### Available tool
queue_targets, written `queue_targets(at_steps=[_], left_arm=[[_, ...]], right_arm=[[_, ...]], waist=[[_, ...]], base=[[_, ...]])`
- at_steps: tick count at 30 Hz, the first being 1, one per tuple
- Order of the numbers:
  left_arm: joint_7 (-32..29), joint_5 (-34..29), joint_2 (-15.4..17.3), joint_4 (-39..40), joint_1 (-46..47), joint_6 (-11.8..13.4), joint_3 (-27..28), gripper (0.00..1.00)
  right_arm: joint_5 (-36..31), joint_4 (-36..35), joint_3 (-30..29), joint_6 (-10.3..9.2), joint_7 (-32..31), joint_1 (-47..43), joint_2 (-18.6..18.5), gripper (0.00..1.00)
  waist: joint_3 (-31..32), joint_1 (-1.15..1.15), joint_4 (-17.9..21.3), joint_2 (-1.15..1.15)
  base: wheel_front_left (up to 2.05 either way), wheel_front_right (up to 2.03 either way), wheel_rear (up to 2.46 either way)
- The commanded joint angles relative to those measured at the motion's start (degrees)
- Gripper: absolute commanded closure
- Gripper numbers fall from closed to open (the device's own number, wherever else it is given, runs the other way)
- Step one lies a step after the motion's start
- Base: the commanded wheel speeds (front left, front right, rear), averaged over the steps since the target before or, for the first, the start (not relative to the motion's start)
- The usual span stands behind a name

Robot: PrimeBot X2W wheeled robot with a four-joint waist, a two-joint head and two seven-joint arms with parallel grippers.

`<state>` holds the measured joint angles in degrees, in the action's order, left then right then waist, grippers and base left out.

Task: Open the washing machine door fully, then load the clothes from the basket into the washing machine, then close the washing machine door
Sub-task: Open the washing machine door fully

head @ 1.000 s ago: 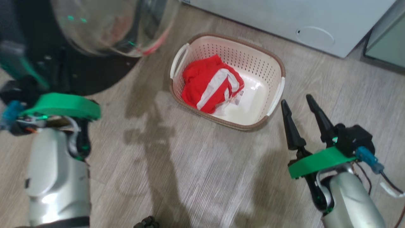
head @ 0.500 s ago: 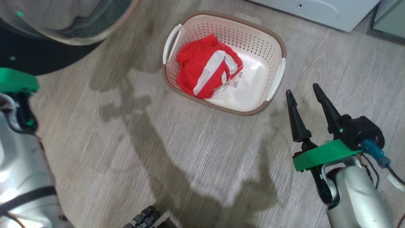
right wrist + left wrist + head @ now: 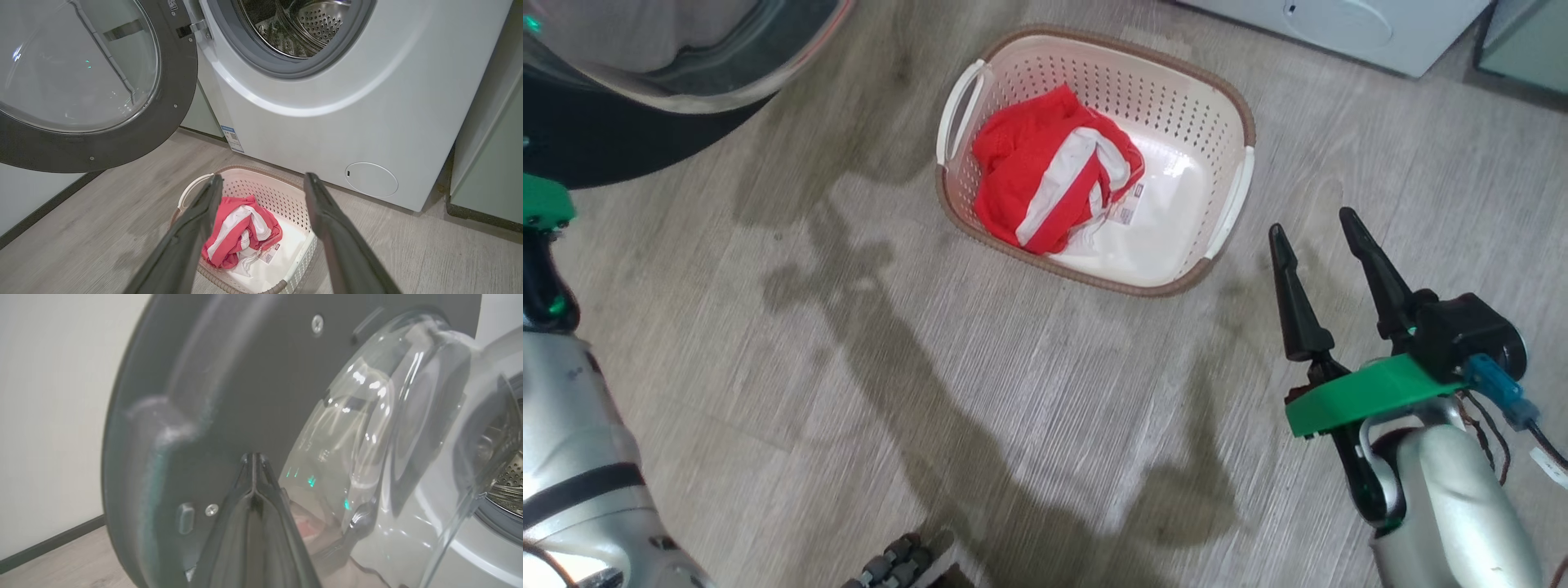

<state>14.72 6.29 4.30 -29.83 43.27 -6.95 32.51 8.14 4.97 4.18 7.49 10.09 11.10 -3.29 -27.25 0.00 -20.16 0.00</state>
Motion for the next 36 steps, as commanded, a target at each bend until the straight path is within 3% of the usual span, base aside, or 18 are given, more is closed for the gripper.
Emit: queue_targets(at_steps=[1, 9, 19, 28, 36], left_arm=[[0.28, -1.06, 3.18, 2.45, -0.47, -0.14, 1.2, 1.0], [0.28, -2.75, 1.26, 4.75, -5.65, -0.49, -3.06, 1.0], [0.28, -2.19, 0.04, 9.24, -14.49, -0.53, -14.71, 1.0], [0.28, 0.55, -0.96, 15.04, -24.04, -0.53, -21.47, 1.0], [0.28, 2.75, -1.36, 19.36, -31.22, -0.53, -24.81, 1.0]], right_arm=[[0.21, -1.53, 1.67, 0.0, 0.23, -0.25, 0.41, 0.0], [3.6, 1.69, 3.47, 0.0, 2.36, -0.77, 0.41, 0.0], [7.62, 6.43, 4.17, 0.0, 4.59, -2.19, 0.41, 0.0], [9.33, 6.22, 1.63, 0.0, 4.89, -3.77, 0.41, 0.0], [9.61, 4.72, -0.42, 0.0, 4.9, -4.93, 0.41, 0.0]], waist=[[0.85, 0.0, 0.07, 0.0], [7.08, 0.0, 0.89, 0.0], [17.2, 0.0, 3.71, 0.0], [24.18, 0.0, 10.17, 0.0], [26.1, 0.0, 15.33, 0.0]], base=[[0.0, 0.0, 0.0], [0.0, 0.0, 0.0], [0.0, 0.0, 0.0], [0.0, 0.0, 0.0], [0.0, 0.0, 0.0]])
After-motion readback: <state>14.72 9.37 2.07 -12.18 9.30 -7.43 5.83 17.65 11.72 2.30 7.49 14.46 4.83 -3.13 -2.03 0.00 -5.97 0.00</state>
